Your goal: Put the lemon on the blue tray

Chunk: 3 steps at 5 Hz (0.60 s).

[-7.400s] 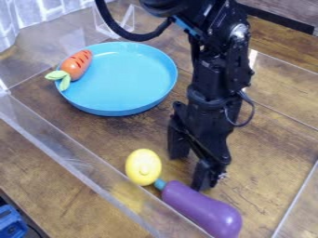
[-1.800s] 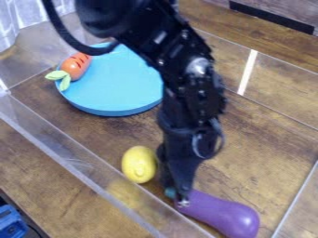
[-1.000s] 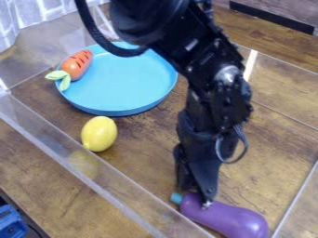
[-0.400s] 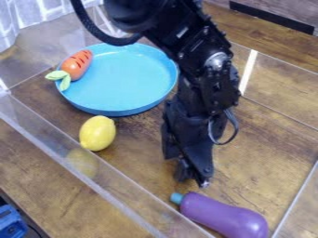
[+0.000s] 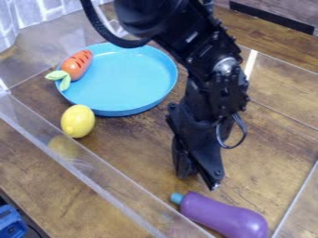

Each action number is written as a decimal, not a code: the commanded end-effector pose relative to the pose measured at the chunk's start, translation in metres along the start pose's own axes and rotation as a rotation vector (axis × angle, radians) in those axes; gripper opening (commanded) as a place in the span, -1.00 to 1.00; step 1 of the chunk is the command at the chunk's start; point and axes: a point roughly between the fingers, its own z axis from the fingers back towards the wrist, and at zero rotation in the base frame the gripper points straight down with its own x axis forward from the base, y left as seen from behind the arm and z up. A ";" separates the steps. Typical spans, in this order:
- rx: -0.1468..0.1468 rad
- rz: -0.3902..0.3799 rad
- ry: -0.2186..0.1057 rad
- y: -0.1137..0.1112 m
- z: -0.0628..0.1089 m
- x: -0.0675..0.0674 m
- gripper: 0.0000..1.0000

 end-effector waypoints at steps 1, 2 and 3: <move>0.010 0.033 -0.025 0.010 0.012 -0.005 -1.00; 0.016 0.064 -0.019 0.013 0.012 -0.015 -1.00; 0.022 0.093 -0.020 0.013 0.013 -0.021 -1.00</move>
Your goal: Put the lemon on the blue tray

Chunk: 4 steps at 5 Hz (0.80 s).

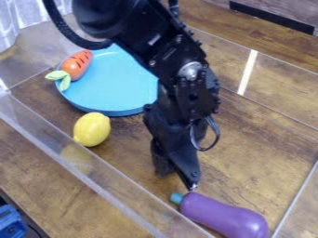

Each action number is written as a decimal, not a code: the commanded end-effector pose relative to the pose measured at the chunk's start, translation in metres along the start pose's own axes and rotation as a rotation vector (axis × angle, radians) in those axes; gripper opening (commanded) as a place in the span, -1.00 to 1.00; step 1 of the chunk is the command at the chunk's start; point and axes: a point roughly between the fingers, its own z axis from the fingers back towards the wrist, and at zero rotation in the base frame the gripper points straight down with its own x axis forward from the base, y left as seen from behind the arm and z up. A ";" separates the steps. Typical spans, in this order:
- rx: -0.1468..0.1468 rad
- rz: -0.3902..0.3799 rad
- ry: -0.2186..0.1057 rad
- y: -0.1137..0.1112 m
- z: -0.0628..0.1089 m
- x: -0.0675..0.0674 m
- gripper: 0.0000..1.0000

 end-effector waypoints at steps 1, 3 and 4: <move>-0.001 -0.013 -0.060 0.006 0.015 0.015 -1.00; -0.021 -0.079 -0.085 0.006 0.022 0.029 -1.00; -0.025 -0.087 -0.091 -0.001 0.018 0.031 -1.00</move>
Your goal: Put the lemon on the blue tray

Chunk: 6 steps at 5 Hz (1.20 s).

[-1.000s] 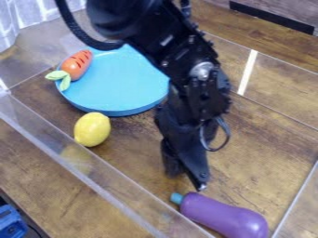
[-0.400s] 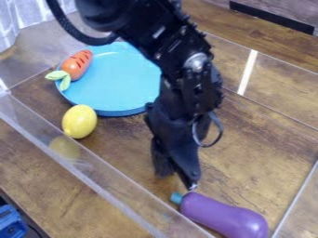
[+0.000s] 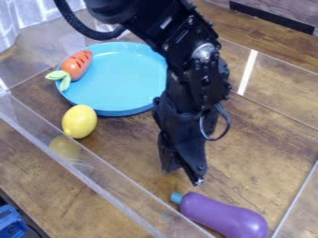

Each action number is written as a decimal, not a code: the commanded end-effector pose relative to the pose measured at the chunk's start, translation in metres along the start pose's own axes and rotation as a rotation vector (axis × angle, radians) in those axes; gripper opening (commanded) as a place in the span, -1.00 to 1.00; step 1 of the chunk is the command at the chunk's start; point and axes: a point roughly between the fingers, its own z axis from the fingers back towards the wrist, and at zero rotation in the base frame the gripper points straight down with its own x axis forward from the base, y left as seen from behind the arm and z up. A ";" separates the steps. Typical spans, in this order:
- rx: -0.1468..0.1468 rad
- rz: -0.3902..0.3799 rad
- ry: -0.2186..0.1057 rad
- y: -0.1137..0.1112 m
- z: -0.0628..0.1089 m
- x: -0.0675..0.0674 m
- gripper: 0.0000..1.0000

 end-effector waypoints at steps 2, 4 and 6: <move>-0.004 -0.065 -0.072 -0.015 0.016 0.012 -1.00; -0.020 -0.177 -0.098 -0.031 0.019 0.011 -1.00; -0.038 -0.290 -0.117 -0.040 0.005 0.013 1.00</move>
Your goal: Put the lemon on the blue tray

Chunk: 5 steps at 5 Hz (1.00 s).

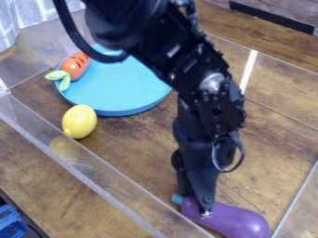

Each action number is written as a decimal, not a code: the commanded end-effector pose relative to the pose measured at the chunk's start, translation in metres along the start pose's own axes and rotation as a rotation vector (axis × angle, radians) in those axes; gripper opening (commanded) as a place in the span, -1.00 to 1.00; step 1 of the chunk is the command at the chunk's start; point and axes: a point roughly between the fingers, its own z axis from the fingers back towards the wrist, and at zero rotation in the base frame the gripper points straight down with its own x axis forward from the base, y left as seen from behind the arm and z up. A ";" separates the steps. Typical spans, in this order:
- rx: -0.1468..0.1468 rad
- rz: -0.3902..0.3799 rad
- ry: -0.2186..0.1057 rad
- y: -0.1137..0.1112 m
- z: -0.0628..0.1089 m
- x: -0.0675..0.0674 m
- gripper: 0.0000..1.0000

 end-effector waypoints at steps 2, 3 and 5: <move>-0.010 -0.062 -0.033 -0.003 0.007 0.011 -1.00; -0.023 -0.099 -0.039 -0.002 0.008 0.010 -1.00; -0.044 -0.157 -0.052 0.009 0.014 0.002 -1.00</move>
